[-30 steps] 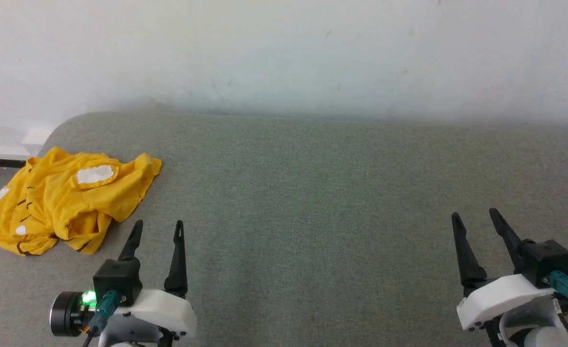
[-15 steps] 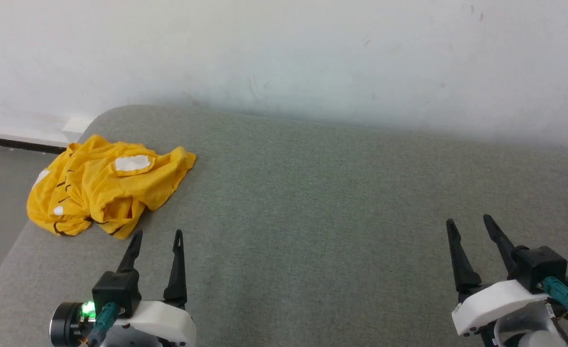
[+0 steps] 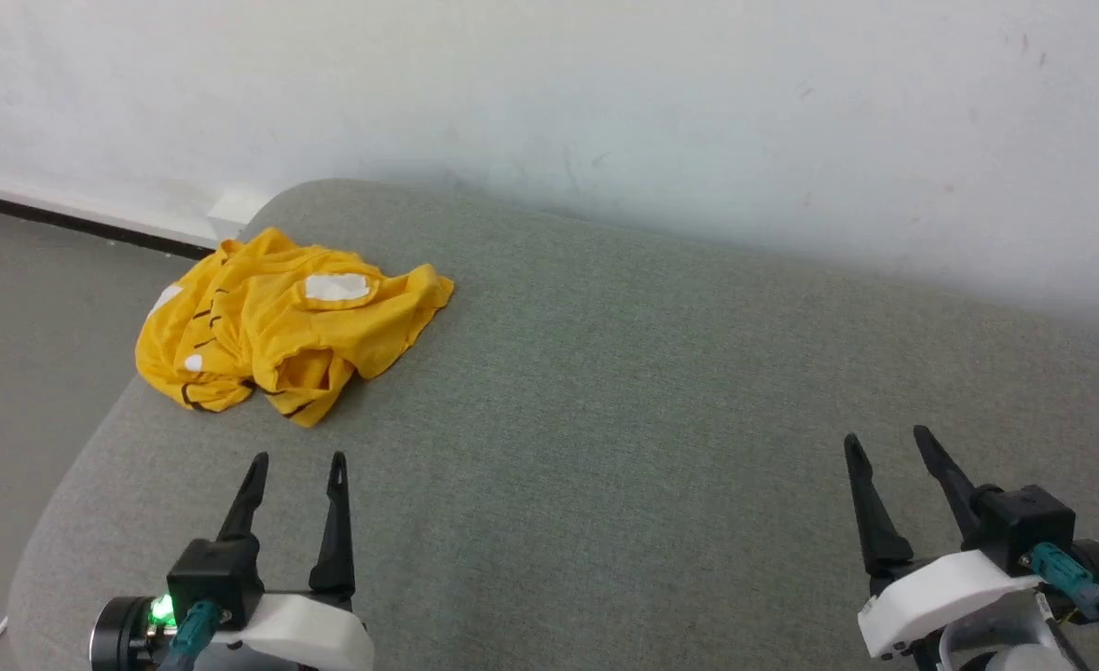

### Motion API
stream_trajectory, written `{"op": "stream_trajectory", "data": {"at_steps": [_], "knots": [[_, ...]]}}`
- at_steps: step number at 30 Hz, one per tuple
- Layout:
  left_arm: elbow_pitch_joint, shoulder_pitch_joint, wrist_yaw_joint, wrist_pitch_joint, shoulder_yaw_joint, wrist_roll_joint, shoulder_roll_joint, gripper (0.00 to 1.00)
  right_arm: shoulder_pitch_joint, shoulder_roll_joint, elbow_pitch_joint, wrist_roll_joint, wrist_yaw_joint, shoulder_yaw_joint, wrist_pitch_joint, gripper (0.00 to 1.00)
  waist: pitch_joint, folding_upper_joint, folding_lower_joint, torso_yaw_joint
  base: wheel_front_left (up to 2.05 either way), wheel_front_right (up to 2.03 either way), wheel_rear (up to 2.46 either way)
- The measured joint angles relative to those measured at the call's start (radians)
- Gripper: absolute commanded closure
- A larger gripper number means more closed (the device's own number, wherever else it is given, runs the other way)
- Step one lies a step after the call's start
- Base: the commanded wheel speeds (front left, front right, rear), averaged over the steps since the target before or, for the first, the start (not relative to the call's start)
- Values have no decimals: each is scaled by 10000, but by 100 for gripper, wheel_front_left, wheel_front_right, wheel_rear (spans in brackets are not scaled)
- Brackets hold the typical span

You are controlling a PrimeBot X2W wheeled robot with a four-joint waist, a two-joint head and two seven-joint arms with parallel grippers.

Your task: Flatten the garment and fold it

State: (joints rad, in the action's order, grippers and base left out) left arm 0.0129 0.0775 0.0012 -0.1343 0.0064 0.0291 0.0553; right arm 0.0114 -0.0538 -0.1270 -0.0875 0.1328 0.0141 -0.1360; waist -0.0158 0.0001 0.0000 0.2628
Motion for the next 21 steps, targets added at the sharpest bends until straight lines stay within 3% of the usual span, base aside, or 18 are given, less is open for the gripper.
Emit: {"op": "stream_trajectory", "data": {"at_steps": [21], "knots": [[31,270,4,-437,219,155,-2,0,-126,4,-518,-368,0,-554,-426,0,-36,-2,0,1709,0,0,0]]}}
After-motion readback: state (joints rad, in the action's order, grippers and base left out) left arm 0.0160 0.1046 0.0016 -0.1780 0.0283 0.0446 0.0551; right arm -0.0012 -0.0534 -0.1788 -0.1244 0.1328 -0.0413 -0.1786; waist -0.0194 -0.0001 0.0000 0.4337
